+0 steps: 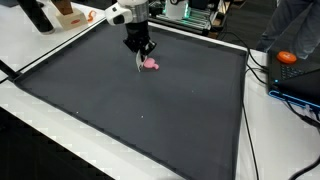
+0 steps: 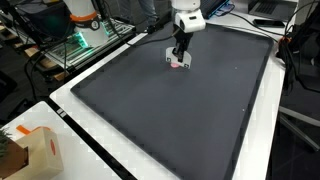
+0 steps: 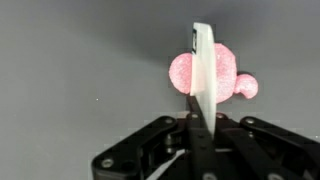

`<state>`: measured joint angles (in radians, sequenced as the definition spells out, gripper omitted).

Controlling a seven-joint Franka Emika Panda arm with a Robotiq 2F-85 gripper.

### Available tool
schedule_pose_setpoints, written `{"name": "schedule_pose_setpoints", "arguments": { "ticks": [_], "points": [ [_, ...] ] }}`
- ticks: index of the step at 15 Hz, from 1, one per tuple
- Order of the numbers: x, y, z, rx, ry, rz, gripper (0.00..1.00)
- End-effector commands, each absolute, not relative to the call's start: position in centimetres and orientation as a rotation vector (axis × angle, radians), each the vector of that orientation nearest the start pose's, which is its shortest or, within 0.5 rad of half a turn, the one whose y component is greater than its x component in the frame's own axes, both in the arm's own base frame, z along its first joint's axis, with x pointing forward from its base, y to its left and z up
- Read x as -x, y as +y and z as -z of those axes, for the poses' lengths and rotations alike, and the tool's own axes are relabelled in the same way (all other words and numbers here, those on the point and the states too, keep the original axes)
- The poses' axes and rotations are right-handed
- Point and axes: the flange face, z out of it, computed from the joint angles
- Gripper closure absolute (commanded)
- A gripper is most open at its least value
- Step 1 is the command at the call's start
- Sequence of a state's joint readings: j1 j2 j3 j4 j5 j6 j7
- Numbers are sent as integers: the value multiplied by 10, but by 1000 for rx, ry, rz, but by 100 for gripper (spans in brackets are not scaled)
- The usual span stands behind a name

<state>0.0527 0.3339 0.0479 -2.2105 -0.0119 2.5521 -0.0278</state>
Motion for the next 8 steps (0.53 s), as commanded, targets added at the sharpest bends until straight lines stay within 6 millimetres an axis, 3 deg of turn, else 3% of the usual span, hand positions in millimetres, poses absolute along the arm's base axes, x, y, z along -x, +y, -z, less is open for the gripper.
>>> {"name": "schedule_pose_setpoints", "arguments": {
  "ticks": [1, 8],
  "points": [
    [-526, 42, -209, 3132, -192, -42, 99],
    [-503, 22, -218, 3203, -50, -55, 99]
  ]
}}
